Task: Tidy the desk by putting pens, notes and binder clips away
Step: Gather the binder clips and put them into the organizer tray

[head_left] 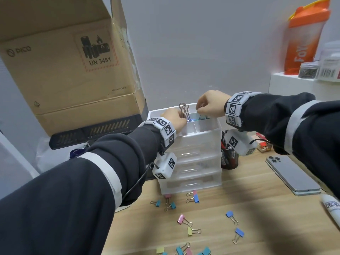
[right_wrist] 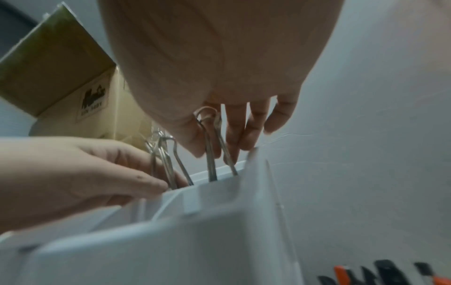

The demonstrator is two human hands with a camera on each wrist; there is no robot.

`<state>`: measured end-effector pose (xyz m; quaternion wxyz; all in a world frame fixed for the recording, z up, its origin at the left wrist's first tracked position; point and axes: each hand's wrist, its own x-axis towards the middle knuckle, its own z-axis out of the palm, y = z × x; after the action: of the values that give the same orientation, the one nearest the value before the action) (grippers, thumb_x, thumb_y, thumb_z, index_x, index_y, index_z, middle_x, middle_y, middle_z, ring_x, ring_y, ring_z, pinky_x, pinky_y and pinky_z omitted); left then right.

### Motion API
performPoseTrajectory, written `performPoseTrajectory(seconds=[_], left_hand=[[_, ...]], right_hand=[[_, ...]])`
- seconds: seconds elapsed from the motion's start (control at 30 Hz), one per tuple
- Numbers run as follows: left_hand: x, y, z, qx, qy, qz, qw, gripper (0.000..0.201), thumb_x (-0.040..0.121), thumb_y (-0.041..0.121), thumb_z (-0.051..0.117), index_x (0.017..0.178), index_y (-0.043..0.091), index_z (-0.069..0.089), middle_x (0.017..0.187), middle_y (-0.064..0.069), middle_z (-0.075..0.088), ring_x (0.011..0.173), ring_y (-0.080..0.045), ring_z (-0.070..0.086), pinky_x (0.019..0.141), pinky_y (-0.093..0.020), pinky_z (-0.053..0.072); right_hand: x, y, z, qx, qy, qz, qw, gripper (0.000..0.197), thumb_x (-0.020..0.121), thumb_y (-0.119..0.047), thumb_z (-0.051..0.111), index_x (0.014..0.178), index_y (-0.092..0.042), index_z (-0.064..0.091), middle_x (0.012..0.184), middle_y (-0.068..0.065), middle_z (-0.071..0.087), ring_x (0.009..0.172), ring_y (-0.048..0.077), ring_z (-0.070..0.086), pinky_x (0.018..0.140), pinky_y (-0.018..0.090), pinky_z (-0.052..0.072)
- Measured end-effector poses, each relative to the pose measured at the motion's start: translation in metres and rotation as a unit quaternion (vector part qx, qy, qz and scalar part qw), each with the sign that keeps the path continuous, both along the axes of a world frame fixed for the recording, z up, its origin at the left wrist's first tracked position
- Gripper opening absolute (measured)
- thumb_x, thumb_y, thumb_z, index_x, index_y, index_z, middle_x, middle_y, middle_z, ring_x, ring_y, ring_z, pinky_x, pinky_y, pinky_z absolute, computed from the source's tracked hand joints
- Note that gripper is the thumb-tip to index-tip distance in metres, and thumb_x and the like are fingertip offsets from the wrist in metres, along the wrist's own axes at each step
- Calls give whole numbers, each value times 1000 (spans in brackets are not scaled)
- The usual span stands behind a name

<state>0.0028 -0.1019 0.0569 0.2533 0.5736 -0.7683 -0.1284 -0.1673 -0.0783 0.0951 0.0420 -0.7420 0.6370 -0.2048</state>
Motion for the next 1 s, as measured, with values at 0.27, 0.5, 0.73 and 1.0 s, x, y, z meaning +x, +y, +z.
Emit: performPoseTrajectory(seconds=[0.27, 0.5, 0.73, 1.0], left_hand=[[-11, 10, 0, -18, -98, 34, 994, 38, 104, 18, 31, 121, 3, 61, 130, -17, 50, 123, -33, 46, 103, -36, 40], [1, 9, 2, -46, -56, 8, 997, 23, 98, 14, 39, 87, 9, 59, 99, -16, 66, 98, -36, 63, 75, -34, 44], [4, 21, 0, -13, -10, 6, 1000, 33, 100, 29, 46, 124, 10, 54, 107, -10, 64, 99, -29, 63, 76, -29, 44], [27, 39, 2, -41, 26, 73, 996, 47, 90, 37, 53, 128, 9, 50, 127, -10, 54, 109, -29, 58, 94, -41, 49]], right_hand=[[6, -5, -15, -18, 75, -64, 995, 33, 96, -46, 37, 109, -17, 46, 97, 9, 65, 86, 32, 60, 85, 39, 48], [14, -3, -12, -50, 4, -71, 996, 33, 91, -44, 54, 105, -15, 56, 97, 4, 63, 86, 28, 59, 68, 31, 42], [12, 5, -10, -65, -51, -56, 995, 32, 85, -30, 69, 112, -13, 65, 108, 7, 66, 96, 25, 61, 79, 29, 46], [16, 25, -11, -60, -59, -106, 991, 41, 83, -22, 67, 118, -2, 59, 112, 16, 65, 104, 33, 61, 87, 38, 52]])
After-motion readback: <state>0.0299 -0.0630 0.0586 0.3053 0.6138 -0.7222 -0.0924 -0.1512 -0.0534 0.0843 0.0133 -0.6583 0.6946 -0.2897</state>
